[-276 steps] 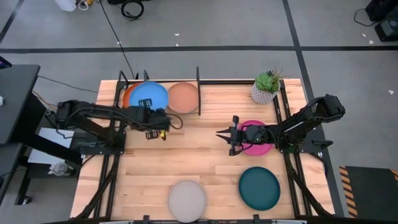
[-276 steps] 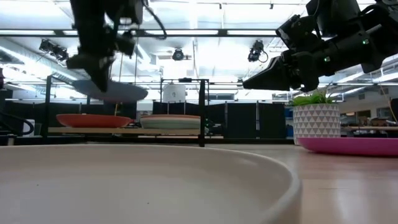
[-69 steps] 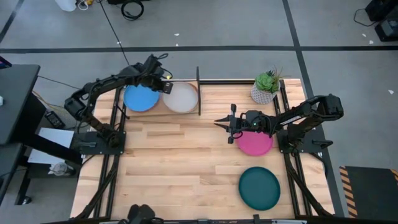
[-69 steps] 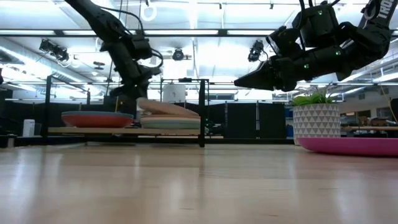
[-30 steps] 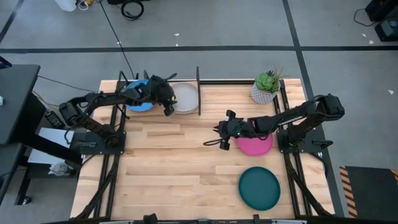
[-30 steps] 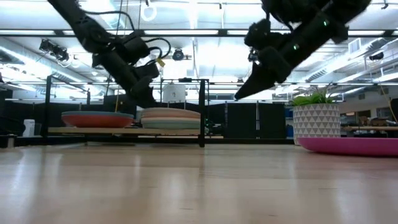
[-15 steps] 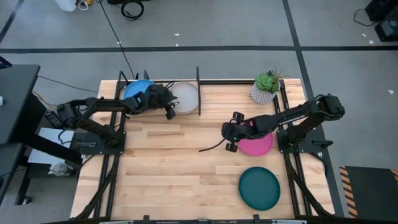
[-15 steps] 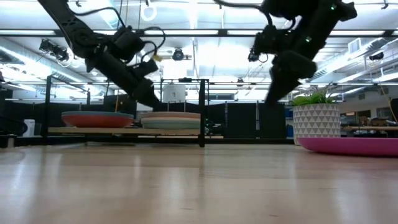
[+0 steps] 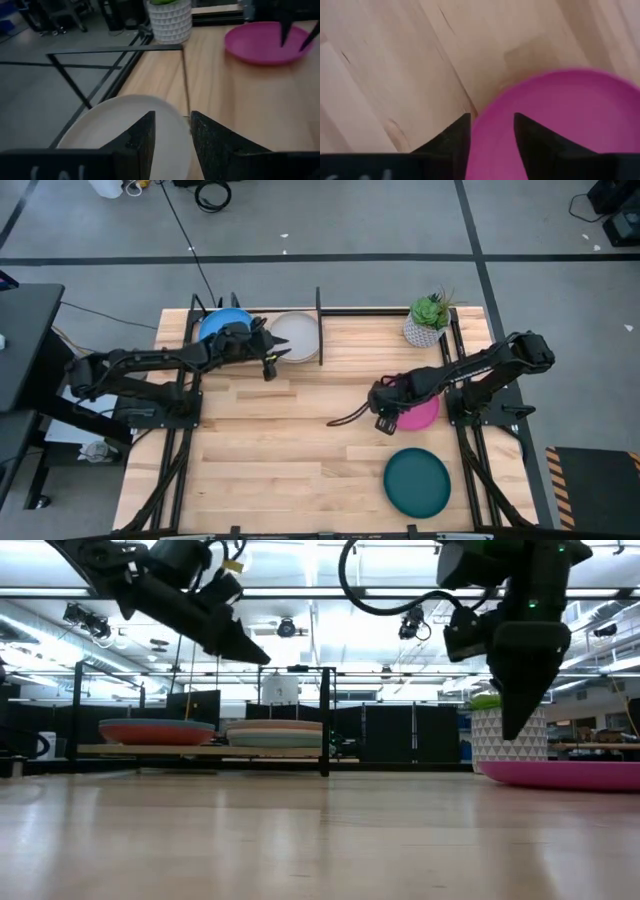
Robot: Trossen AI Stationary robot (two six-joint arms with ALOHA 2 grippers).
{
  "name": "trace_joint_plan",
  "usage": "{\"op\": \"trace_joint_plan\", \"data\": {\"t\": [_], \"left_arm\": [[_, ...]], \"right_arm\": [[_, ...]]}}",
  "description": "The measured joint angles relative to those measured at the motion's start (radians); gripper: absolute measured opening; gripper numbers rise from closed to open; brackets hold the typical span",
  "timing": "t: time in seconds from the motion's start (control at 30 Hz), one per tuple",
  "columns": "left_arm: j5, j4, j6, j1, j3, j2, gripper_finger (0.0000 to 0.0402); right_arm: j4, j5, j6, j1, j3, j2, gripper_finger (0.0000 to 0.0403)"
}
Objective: Place and stack plates onto a shelf
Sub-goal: Stack the pink plate on top of the blue plate on the shelf
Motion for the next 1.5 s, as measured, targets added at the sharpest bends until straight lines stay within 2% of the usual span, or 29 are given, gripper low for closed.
{"op": "trace_joint_plan", "data": {"t": [0.13,0.23,0.43,0.7,0.87,1.07,1.23,1.37,1.5], "left_arm": [[0.002,-0.005,-0.014,-0.031,0.000,-0.014,0.0133],[0.000,-0.013,-0.027,-0.054,0.000,-0.014,0.0133],[0.001,-0.037,-0.027,-0.094,0.000,-0.013,0.0133],[-0.009,-0.059,-0.027,-0.100,0.000,-0.013,0.0133],[-0.036,-0.076,-0.027,-0.100,0.000,-0.013,0.0133],[-0.037,-0.087,-0.027,-0.100,0.000,-0.013,0.0133],[-0.037,-0.087,-0.033,-0.100,0.000,-0.013,0.0133],[-0.029,-0.087,-0.009,-0.127,0.000,-0.013,0.0133],[-0.001,-0.077,0.086,-0.202,0.000,-0.013,0.0133]], "right_arm": [[-0.001,0.005,0.053,0.021,-0.011,0.000,0.0182],[0.021,0.001,0.087,0.027,-0.047,0.000,0.0187],[0.052,-0.035,0.104,0.045,-0.096,0.000,0.0166],[0.053,-0.039,0.105,0.077,-0.081,0.000,0.0129],[0.107,-0.080,0.057,0.100,-0.069,0.000,0.0123],[0.126,-0.003,0.046,0.146,-0.087,0.000,0.0122],[0.149,0.003,0.053,0.149,-0.135,0.000,0.0119],[0.151,-0.001,0.047,0.152,-0.140,0.000,0.0098],[0.151,-0.022,0.027,0.152,-0.140,0.000,0.0048]]}}
